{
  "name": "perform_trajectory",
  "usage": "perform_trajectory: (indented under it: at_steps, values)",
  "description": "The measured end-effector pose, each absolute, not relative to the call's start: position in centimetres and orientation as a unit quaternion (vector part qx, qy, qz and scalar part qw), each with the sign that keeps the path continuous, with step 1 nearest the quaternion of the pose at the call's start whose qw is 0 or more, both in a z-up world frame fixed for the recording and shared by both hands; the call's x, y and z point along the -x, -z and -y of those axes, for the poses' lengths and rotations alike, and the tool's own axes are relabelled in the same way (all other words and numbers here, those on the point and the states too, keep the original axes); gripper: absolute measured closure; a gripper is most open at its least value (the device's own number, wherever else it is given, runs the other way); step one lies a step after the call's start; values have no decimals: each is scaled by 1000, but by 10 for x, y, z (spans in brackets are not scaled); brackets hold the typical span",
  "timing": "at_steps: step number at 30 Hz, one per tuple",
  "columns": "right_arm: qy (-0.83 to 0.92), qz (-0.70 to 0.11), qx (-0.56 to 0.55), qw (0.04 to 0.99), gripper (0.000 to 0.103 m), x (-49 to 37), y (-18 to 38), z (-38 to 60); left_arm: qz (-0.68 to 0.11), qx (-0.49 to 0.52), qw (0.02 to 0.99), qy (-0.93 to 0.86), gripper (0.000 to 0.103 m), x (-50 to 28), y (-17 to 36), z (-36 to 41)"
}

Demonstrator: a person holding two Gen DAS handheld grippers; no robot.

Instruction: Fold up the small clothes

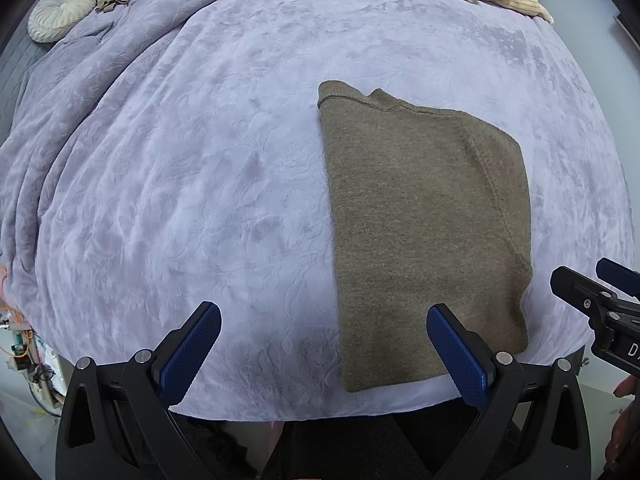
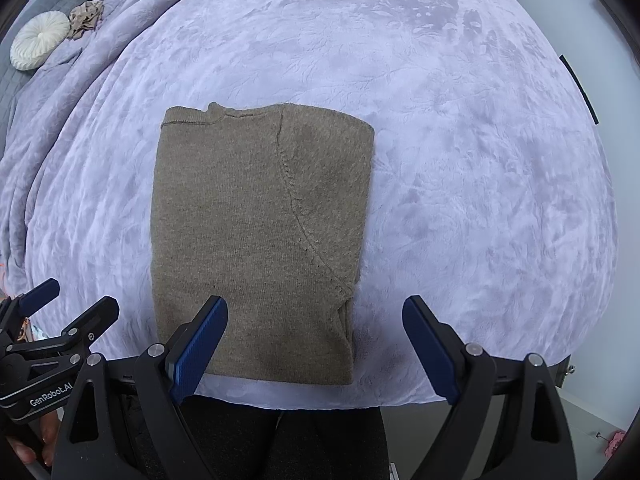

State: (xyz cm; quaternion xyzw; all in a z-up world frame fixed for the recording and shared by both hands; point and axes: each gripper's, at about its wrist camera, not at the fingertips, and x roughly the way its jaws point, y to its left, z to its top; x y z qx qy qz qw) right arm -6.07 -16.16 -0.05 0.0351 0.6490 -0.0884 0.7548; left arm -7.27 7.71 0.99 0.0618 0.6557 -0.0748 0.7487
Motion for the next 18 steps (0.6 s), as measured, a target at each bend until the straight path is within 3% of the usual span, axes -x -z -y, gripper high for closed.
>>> perform_trajectory:
  at_steps: [18]
  values:
    - [87, -654, -29, 751, 12, 57, 3, 158, -658, -66, 746, 76, 0, 70, -7, -81]
